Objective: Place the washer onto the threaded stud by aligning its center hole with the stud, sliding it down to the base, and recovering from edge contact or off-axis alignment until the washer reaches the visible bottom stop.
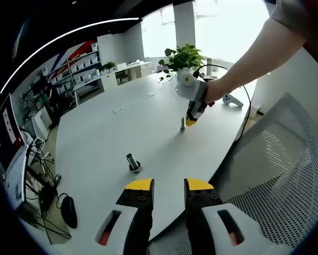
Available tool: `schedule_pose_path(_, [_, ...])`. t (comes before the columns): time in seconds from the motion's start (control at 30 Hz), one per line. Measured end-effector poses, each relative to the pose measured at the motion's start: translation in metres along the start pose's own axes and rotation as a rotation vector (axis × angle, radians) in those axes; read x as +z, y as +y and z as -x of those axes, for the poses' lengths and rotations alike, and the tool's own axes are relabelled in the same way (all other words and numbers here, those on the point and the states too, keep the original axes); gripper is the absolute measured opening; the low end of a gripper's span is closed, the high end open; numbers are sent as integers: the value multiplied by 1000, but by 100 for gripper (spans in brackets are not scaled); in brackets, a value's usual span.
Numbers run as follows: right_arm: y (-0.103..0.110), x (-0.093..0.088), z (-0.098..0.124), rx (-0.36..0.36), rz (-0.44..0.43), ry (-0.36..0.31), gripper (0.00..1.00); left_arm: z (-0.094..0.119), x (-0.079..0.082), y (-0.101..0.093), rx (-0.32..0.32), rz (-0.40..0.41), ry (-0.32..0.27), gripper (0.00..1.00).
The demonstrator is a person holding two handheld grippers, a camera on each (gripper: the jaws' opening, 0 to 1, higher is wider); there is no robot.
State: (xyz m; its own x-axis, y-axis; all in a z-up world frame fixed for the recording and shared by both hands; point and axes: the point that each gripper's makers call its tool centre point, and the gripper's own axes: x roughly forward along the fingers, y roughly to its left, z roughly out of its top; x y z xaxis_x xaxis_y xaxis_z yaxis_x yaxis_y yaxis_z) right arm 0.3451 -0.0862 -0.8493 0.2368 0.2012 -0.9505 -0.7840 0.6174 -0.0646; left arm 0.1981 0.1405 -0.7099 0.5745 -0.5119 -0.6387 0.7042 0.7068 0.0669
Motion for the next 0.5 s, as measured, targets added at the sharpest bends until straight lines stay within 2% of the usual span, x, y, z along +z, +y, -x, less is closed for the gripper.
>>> schedule_pose_path(0.07, [-3, 0, -2, -6, -8, -1, 3, 0, 0, 0, -1, 5, -1, 20])
schedule_pose_path(0.1, [-1, -8, -2, 6, -27, 41, 3, 0, 0, 1, 2, 4, -1, 20])
schedule_pose_path(0.13, [-2, -9, -4, -1, -20, 46, 3, 0, 0, 1, 4, 5, -3, 20])
schedule_pose_path(0.5, [-6, -11, -7, -4, -49, 18, 5, 0, 1, 0, -3, 9, -5, 21])
